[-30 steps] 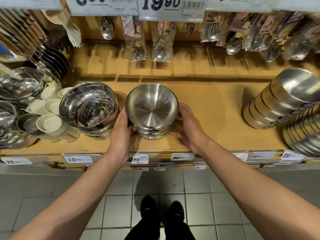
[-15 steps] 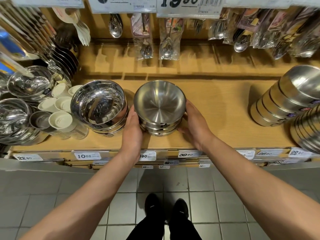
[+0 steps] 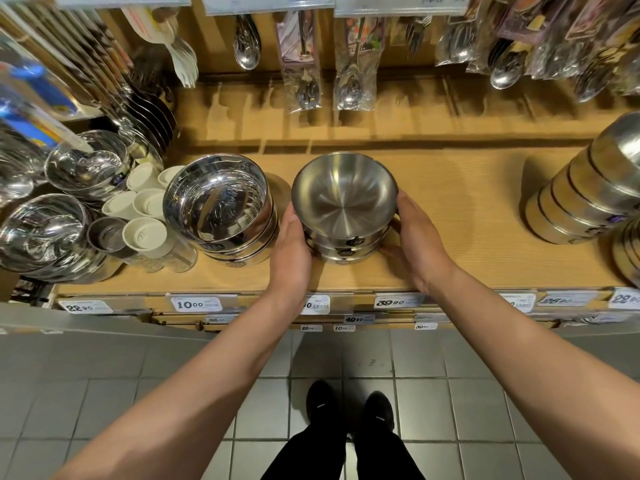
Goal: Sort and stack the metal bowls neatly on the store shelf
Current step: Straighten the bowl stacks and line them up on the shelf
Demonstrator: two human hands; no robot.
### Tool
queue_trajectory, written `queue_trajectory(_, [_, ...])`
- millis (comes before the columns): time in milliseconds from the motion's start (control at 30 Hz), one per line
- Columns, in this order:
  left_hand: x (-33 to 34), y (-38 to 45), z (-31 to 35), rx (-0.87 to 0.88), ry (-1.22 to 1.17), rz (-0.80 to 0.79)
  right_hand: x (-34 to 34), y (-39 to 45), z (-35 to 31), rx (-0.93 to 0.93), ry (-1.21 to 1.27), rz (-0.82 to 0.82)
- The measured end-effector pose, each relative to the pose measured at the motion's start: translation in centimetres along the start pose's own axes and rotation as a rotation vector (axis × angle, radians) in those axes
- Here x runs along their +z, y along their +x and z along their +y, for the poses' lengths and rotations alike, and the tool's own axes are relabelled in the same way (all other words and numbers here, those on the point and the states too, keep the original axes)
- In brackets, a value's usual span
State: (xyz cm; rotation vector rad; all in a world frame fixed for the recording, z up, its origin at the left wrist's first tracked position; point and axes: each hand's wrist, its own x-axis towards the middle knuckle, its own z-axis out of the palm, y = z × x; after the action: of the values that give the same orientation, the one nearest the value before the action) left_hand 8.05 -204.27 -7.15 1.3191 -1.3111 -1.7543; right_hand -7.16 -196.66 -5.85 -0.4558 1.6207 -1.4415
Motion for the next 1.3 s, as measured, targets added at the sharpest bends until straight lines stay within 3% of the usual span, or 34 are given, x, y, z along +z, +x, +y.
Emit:
queue_trajectory(600, [0.8, 0.1, 1.1, -0.125, 0.036, -0.087, -1.5, -0.5, 0.4, -0.032, -0.028, 0.038])
queue_trajectory(800, [0.5, 0.7, 2.1, -0.198, -0.127, -0.070, -1.8, -0.3, 0.5, -0.065, -0.078, 0.061])
queue_trajectory(1033, [0.6, 0.4, 1.9, -0.108, 0.018, -0.057, -1.9, -0.2, 0.9, -0.148, -0.092, 0.080])
queue_trajectory(1300, [0.5, 0.6, 2.1, -0.079, 0.006, -0.030, -1.8, -0.1, 1.0, -0.133, -0.114, 0.059])
